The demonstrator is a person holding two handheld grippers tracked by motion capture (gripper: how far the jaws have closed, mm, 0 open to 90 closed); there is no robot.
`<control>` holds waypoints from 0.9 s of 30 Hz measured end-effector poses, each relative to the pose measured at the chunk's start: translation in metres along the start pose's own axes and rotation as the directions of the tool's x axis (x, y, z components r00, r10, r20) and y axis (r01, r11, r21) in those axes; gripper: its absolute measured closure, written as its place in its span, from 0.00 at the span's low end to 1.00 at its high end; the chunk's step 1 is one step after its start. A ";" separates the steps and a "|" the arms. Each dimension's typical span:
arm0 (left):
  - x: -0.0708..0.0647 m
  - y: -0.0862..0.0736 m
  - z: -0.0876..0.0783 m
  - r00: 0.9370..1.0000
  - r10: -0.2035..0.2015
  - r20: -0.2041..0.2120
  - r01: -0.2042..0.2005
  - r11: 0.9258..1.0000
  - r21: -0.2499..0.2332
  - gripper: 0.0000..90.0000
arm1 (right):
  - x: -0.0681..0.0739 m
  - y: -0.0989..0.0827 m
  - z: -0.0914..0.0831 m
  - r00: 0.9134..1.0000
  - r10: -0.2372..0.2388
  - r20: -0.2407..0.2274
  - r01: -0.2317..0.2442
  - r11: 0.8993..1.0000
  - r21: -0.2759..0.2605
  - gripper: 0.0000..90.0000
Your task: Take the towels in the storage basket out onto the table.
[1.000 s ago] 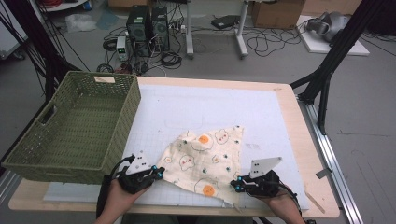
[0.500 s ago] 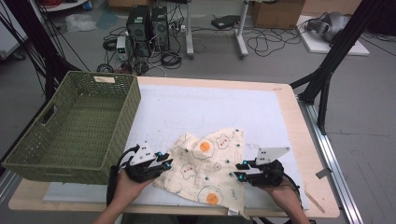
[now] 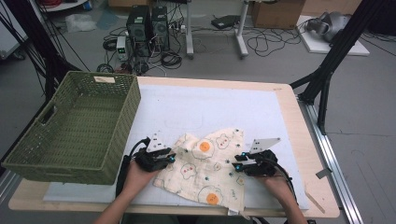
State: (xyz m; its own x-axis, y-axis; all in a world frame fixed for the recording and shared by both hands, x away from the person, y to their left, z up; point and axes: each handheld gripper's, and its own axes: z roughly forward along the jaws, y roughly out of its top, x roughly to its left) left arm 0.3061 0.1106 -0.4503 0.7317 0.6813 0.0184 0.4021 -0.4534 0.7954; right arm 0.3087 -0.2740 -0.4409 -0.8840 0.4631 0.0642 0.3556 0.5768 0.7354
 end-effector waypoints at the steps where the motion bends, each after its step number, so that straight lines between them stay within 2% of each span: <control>1: -0.001 0.000 0.001 1.000 0.005 -0.009 -0.005 1.000 0.000 0.79 | 0.000 0.000 0.002 1.000 -0.003 0.005 0.003 1.000 0.009 0.72; 4: 0.000 0.000 0.001 1.000 0.003 -0.019 -0.003 1.000 0.000 0.93 | 0.001 0.000 0.005 1.000 -0.009 0.009 0.009 1.000 0.017 0.77; 5: 0.002 0.000 0.000 1.000 -0.009 -0.008 0.009 1.000 -0.003 0.96 | 0.000 0.000 0.005 1.000 -0.012 0.009 0.012 1.000 0.019 0.80; 6: 0.003 -0.001 0.000 1.000 -0.022 0.003 0.022 1.000 -0.005 0.98 | 0.000 0.000 0.005 1.000 -0.010 0.007 0.009 1.000 0.017 0.85; 8: 0.004 -0.002 -0.003 1.000 -0.017 0.011 0.017 1.000 -0.004 0.99 | 0.000 0.000 0.005 1.000 -0.013 -0.004 0.013 1.000 0.016 0.94; 10: 0.004 -0.003 -0.005 1.000 -0.020 0.006 0.020 1.000 -0.005 0.99 | -0.001 0.000 0.005 1.000 -0.016 -0.016 0.016 1.000 0.013 0.97; 16: 0.002 -0.008 -0.016 0.999 -0.038 -0.005 0.038 0.999 -0.006 0.99 | -0.001 0.000 0.003 1.000 -0.009 -0.021 0.009 1.000 0.003 0.98; 22: -0.004 -0.012 -0.028 1.000 -0.030 -0.009 0.030 0.999 -0.019 0.99 | 0.001 0.000 0.000 1.000 -0.009 -0.027 0.009 1.000 -0.013 0.98; 27: -0.008 -0.016 -0.037 1.000 -0.026 0.005 0.026 0.999 -0.031 0.99 | 0.003 -0.002 -0.003 0.999 -0.011 -0.033 0.010 1.000 -0.018 0.98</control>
State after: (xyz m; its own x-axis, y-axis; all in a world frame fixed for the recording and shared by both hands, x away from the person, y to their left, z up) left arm 0.2735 0.1341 -0.4404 0.7240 0.6897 -0.0051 0.4036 -0.4176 0.8141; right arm 0.3046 -0.2751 -0.4401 -0.8972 0.4347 0.0783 0.3411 0.5693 0.7480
